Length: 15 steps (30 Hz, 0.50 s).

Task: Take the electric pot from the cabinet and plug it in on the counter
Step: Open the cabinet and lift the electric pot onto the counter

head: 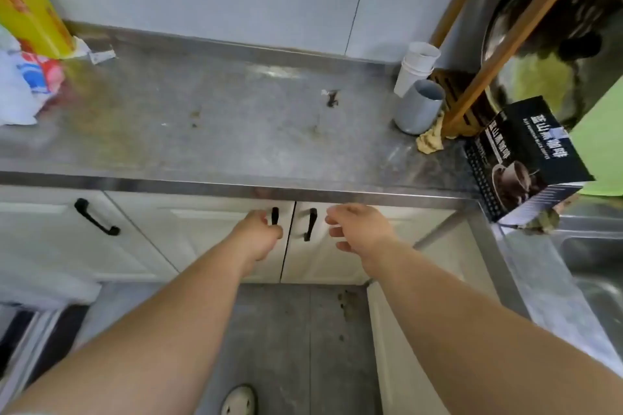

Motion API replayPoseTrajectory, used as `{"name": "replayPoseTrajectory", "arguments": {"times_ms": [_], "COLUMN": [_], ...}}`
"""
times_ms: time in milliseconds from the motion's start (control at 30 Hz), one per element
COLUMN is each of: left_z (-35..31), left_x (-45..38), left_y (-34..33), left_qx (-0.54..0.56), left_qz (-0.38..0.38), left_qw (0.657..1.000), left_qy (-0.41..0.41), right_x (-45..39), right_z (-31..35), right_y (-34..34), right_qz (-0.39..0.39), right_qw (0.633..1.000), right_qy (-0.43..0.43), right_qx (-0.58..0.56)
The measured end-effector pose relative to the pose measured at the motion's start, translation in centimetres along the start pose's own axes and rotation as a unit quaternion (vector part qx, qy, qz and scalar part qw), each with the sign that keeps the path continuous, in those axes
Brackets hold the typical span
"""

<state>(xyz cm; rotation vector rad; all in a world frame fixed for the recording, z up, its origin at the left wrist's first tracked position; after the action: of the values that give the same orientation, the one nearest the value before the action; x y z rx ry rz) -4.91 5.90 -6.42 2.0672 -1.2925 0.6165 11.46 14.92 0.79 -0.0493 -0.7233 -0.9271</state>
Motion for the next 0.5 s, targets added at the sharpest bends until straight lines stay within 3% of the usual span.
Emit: {"name": "replayPoseTrajectory", "arguments": {"times_ms": [200, 367, 500], "left_z": [-0.2, 0.4, 2.8], "left_x": [-2.6, -2.5, -0.6], "left_y": [-1.5, -0.6, 0.3], "left_qx": [0.055, 0.02, 0.017], "left_qz": [0.023, 0.035, 0.014], "left_qw": [0.998, 0.999, 0.998], "left_qy": [0.005, 0.003, 0.066], "right_x": [-3.0, -3.9, -3.2], "right_z": [-1.8, -1.3, -1.2], "right_y": [-1.2, -2.5, -5.3], "right_qz": [-0.002, 0.003, 0.067], "right_qw": [1.0, 0.999, 0.991], "right_qy": [-0.025, 0.008, 0.019], "right_qx": [-0.003, 0.044, 0.118]}}
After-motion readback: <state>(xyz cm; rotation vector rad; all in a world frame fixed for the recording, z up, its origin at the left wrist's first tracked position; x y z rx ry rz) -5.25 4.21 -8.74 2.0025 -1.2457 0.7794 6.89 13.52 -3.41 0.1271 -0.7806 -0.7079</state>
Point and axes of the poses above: each hand's wrist, its own x-axis away from the middle knuckle, its own y-axis out of the back of the hand, z = x × y, the point moved 10 cm from there along -x, towards the middle knuckle, and after that the axes turned 5 degrees about z, right-handed, at the moved point
